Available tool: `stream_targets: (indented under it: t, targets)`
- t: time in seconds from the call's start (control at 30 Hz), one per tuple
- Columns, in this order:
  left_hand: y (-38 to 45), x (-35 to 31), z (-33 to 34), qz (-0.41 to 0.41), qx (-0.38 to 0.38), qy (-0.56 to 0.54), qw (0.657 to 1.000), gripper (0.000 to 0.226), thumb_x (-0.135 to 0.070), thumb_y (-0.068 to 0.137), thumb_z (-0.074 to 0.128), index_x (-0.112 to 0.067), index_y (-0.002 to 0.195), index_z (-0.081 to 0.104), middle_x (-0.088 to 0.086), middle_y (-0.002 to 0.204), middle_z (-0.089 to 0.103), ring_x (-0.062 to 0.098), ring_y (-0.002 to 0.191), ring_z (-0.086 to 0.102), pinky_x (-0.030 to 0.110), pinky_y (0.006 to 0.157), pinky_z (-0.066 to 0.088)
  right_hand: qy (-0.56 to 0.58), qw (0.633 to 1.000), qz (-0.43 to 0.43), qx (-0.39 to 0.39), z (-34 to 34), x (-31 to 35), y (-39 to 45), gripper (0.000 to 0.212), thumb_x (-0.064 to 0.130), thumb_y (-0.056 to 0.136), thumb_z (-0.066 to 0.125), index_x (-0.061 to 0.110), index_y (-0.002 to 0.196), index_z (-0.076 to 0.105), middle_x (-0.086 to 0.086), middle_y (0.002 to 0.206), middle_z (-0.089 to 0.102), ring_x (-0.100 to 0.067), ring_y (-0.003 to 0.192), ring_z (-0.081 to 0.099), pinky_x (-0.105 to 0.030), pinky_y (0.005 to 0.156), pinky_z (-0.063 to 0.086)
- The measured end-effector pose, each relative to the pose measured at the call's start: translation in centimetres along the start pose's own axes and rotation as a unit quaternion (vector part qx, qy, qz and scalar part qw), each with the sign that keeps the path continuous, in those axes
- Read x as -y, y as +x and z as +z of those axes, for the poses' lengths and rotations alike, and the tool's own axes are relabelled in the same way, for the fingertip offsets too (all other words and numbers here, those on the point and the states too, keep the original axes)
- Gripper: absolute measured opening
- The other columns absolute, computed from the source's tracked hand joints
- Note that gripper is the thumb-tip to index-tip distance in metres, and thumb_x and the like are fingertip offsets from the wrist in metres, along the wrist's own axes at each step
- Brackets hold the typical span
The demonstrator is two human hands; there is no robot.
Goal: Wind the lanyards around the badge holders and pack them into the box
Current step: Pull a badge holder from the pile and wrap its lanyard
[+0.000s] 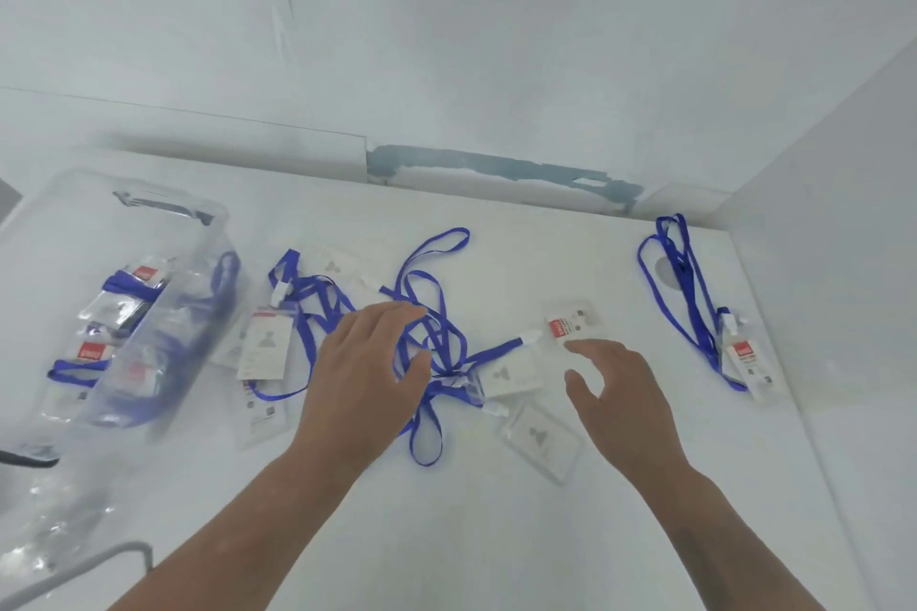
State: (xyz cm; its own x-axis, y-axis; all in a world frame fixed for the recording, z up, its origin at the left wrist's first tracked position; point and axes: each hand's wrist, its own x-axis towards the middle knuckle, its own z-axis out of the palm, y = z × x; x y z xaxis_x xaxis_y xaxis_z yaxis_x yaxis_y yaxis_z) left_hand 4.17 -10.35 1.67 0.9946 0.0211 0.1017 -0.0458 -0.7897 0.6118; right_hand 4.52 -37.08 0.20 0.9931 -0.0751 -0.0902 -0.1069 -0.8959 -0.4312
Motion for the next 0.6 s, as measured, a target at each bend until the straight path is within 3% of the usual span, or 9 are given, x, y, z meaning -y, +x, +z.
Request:
stream_targets:
  t: [0.2,0.33,0.47,0.6]
  targets:
    - [0.9,-1.8,3.2,-0.016,0.097,0.028,0.995,0.026,-0.029,0.093,0.06,-0.032,0.119,0.062,-0.017,0.109,0.065,0.01,0.098,0.057,0.024,0.088,0.04,-0.081,0.988,-0.044,0.12,3.0,-1.1,1.9,0.034,0.039,0.094,0.055,0.041,0.128,0.055,0.022,0.132,0.052,-0.004,0.121,0.043,-0.018,0.091,0.041]
    - [0.6,-1.6,5.7,-0.027,0.182,0.061,0.981,0.028,-0.035,0.096,0.051,-0.036,0.123,0.058,-0.019,0.116,0.062,0.007,0.104,0.054,0.021,0.09,0.04,-0.149,0.961,-0.143,0.186,5.8,-1.2,3.9,0.049,0.036,0.09,0.058,0.037,0.138,0.046,0.017,0.145,0.041,-0.012,0.133,0.034,-0.025,0.097,0.043]
    - [0.5,-0.8,7.3,-0.044,0.212,0.081,0.973,0.034,-0.036,0.097,0.049,-0.038,0.131,0.053,-0.02,0.124,0.059,0.005,0.112,0.052,0.021,0.095,0.038,-0.165,0.957,-0.178,0.161,7.7,-2.2,5.5,0.043,0.029,0.083,0.063,0.031,0.126,0.06,0.011,0.141,0.05,-0.018,0.129,0.044,-0.031,0.092,0.048]
    - [0.7,-0.2,7.6,-0.053,0.223,0.086,0.97,0.036,-0.038,0.098,0.049,-0.039,0.134,0.05,-0.021,0.127,0.056,0.003,0.114,0.051,0.02,0.097,0.039,-0.179,0.95,-0.23,0.108,8.2,-3.0,5.9,0.03,0.026,0.074,0.072,0.029,0.104,0.071,0.009,0.119,0.067,-0.02,0.104,0.063,-0.032,0.071,0.054]
